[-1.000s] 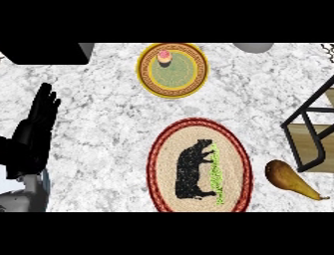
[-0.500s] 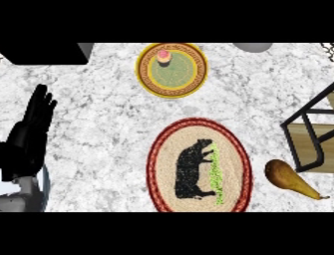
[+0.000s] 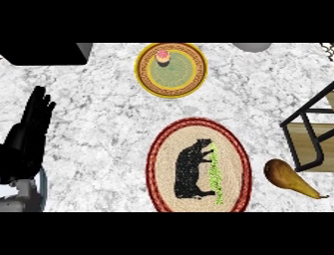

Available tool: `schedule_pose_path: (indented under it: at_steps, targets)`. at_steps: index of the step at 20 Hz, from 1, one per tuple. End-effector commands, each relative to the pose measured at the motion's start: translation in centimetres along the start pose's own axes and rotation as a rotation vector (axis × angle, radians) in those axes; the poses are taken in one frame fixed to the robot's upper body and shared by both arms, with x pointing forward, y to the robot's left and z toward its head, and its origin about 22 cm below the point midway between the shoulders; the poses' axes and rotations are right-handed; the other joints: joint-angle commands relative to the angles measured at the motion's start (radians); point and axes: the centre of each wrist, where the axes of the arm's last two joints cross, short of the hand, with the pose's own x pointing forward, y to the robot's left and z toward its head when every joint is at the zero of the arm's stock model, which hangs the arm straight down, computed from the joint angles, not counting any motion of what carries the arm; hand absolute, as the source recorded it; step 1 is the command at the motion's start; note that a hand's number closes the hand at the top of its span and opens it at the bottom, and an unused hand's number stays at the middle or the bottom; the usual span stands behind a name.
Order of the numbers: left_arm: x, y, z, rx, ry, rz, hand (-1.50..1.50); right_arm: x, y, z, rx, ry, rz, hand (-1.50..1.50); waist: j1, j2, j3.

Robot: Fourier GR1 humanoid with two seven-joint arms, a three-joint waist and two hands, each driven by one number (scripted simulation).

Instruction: Pick the lemon from the placemat and place it in the tiered shelf

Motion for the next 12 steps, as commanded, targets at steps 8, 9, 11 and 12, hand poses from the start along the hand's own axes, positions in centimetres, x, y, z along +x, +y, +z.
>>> schedule_pose_path:
  at_steps: [8,9,11,12]
  targets:
    - [0.5,-0.6,0.7,-0.017,-0.015,-0.004,0.0,-3.6,-9.9,3.3,0.062,0.014,-0.041,-1.5,0.008,0.002,0.002]
    - [-0.4,-2.5,0.7,-0.009,-0.011,-0.002,0.0,-5.0,-10.2,4.1,0.065,-0.007,-0.038,-1.5,0.001,0.002,0.003]
    - [-1.2,0.2,0.9,-0.015,-0.006,-0.002,0.0,-3.9,-11.4,4.1,0.043,0.0,-0.045,-1.5,0.008,0.002,0.002]
    - [0.3,0.0,-0.2,-0.014,-0.011,0.0,0.0,-3.4,-11.5,4.0,0.059,-0.018,-0.03,-1.5,0.006,0.002,0.002]
